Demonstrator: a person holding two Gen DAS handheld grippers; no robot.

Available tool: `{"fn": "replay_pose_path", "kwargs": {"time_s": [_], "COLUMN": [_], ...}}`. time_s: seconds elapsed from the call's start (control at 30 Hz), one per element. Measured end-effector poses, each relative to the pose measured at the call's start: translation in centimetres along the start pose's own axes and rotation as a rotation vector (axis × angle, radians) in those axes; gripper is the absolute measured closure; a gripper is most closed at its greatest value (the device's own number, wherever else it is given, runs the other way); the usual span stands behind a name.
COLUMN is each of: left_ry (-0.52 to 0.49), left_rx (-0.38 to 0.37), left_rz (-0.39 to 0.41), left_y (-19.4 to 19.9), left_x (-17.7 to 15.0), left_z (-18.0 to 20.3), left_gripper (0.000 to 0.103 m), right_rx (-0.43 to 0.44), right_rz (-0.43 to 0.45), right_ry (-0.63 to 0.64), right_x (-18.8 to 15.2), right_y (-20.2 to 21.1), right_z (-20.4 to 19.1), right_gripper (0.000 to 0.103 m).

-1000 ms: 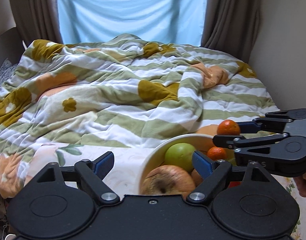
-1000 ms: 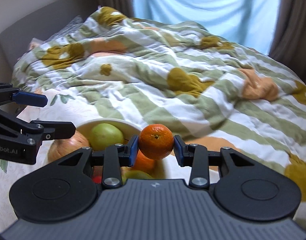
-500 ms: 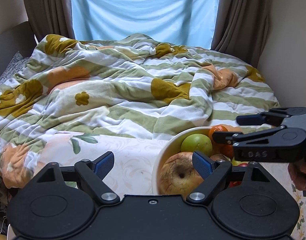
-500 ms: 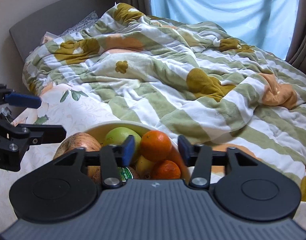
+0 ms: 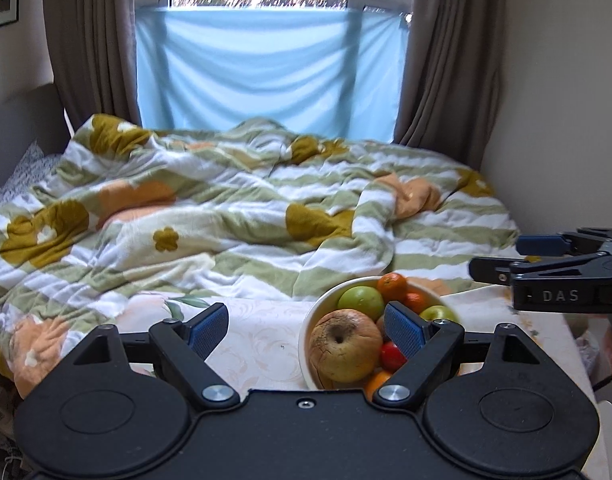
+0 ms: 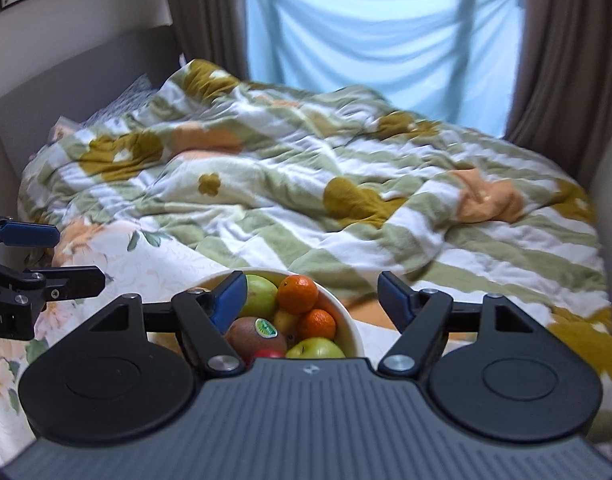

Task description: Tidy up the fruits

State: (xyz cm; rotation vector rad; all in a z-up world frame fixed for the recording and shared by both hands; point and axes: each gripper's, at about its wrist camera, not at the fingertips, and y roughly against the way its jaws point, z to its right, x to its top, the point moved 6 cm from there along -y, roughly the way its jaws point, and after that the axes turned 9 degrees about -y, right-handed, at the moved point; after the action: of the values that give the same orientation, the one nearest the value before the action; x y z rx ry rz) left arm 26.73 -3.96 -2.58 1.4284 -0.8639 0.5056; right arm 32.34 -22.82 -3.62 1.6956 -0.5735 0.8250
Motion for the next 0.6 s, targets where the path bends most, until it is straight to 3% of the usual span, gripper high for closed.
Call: {"fn": "replay_pose_path", "kwargs": {"time_s": [0.23,0.43,0.6], "left_ry": [-0.017,-0.042,-0.057], "left_rx": [-0.026,-0.031,-0.024], "left_rz": [0.051,0.060,0.059], "left_y": [5.6,9.0,11.0], "left_x": [-1.5,-3.7,-5.7], "left_z": [-0.1,0.1,0.4], "left_gripper": [0.015,0.014,0.001], "right_rx": [-0.124,-0.245,-0.289], "right_rz": [0.046,0.039,0.021], "right_ry": [-0.076,-0.136,-0.168], "right_x": [-2.3,-5.9,-8.8], "right_y": [8.1,13.4,16.1], "right_z": [-0.8,-1.3,-2.0], "right_gripper": [0.015,0.006,0.002]}}
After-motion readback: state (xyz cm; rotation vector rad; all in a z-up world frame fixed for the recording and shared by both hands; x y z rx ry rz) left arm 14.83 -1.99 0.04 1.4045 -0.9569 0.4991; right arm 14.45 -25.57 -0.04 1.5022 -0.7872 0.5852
